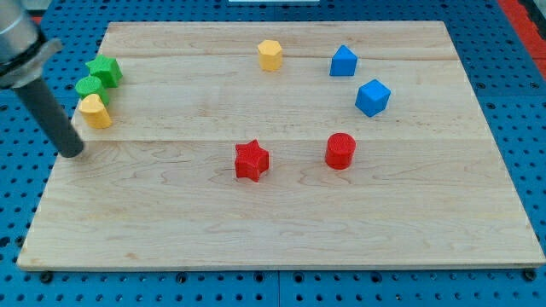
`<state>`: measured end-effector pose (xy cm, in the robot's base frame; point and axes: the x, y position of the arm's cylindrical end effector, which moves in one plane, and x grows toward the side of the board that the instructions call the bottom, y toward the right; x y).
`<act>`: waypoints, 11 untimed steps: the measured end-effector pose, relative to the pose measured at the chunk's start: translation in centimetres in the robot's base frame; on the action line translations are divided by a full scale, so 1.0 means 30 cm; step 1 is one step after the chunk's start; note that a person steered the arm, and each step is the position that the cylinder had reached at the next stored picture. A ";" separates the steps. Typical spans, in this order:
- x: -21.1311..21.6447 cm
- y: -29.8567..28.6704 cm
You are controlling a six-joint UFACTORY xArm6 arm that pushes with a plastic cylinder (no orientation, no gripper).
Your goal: Move the hexagon closer to the triangle
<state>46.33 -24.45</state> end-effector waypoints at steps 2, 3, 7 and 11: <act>-0.413 0.756; -0.650 1.023; -0.585 0.776; -0.398 0.544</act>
